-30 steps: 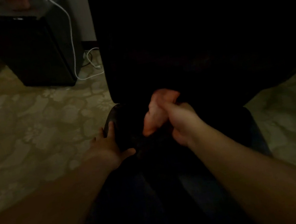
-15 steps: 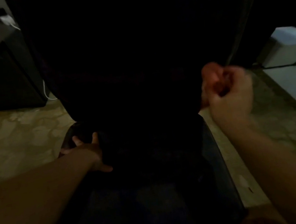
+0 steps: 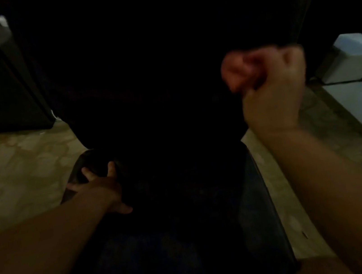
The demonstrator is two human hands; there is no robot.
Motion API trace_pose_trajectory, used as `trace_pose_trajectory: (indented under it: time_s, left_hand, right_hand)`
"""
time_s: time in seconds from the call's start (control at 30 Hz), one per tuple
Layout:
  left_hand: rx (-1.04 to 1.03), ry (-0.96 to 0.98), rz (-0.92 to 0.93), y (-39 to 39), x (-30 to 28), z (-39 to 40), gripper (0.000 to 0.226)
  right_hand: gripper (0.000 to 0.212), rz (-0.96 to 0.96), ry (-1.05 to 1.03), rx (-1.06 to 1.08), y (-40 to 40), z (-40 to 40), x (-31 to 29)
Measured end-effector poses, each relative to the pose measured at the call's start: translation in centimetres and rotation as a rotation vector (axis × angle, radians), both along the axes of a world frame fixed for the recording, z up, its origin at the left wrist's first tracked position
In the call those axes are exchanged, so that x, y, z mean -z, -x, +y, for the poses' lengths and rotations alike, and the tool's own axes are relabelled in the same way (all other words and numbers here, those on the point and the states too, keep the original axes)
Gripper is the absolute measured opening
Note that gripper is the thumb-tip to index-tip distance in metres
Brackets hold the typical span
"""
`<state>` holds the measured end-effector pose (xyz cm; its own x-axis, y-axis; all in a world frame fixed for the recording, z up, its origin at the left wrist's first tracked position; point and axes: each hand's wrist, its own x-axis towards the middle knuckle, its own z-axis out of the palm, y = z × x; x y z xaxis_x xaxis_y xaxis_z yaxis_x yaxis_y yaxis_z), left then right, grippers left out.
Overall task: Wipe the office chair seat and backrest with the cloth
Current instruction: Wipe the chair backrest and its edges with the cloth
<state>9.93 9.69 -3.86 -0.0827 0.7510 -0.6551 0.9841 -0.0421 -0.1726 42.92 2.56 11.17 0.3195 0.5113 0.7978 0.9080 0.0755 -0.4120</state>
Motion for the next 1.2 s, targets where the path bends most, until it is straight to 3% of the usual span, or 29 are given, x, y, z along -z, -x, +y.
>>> trace_pose_trajectory:
  time_s: [0.1, 0.17, 0.3, 0.37, 0.43, 0.5, 0.57, 0.67, 0.73, 0.8, 0.87, 0.93, 1.1, 1.2]
  left_hand:
    - [-0.005, -0.011, -0.014, -0.4, -0.3, 0.0, 0.155]
    - [-0.010, -0.026, -0.036, 0.3, 0.6, 0.3, 0.160]
    - [0.059, -0.037, -0.068, 1.6, 2.1, 0.8, 0.174]
    - [0.067, -0.031, -0.079, 1.8, 2.5, 1.1, 0.177]
    - [0.041, -0.030, -0.091, 2.0, 2.9, 1.3, 0.181]
    - [0.024, -0.038, -0.113, 2.0, 3.2, 1.6, 0.179]
    - [0.024, -0.037, -0.102, 1.8, 3.0, 1.5, 0.176]
    - [0.029, -0.041, -0.104, 1.6, 3.3, 1.5, 0.177]
    - [0.025, -0.043, -0.114, 1.9, 3.7, 1.5, 0.178]
    - [0.033, -0.082, -0.129, 2.1, 3.9, 1.3, 0.177]
    - [0.032, -0.088, -0.118, 1.9, 3.2, 0.9, 0.174]
    - [0.022, -0.088, -0.117, 1.8, 2.9, 0.5, 0.170]
    - [0.025, -0.100, -0.129, 1.8, 2.8, 0.5, 0.169]
    - [0.030, -0.102, -0.122, 1.6, 2.3, 0.2, 0.167]
  right_hand:
    - [0.028, -0.101, -0.039, -0.030, -0.1, 2.1, -2.6]
    - [0.025, -0.338, 0.059, 0.000, 0.2, 1.9, -0.7]
    - [0.011, -0.892, 0.416, -0.281, -0.9, 0.5, 3.5]
    - [0.019, -1.173, 0.602, -0.386, -1.7, 0.6, 2.9]
    - [0.019, -1.295, 0.670, -0.417, -1.6, 0.7, 0.9]
    - [0.026, -1.260, 0.540, -0.377, -0.7, 1.2, -2.2]
    - [0.029, -1.092, 0.393, -0.258, 0.4, 2.4, -5.7]
    - [0.027, -0.881, 0.275, -0.139, 1.1, 3.6, -5.9]
    - [0.024, -0.980, 0.350, -0.243, 0.3, 3.3, -2.7]
    - [0.031, -1.251, 0.553, -0.382, -0.9, 2.8, -0.5]
    - [0.036, -1.409, 0.694, -0.462, -0.7, 3.0, -1.3]
    - [0.029, -1.466, 0.653, -0.444, 0.8, 3.5, -3.5]
    - [0.028, -1.067, 0.334, -0.166, 3.8, 5.8, -8.5]
    - [0.026, -1.080, 0.461, -0.132, 3.7, 5.3, -4.2]
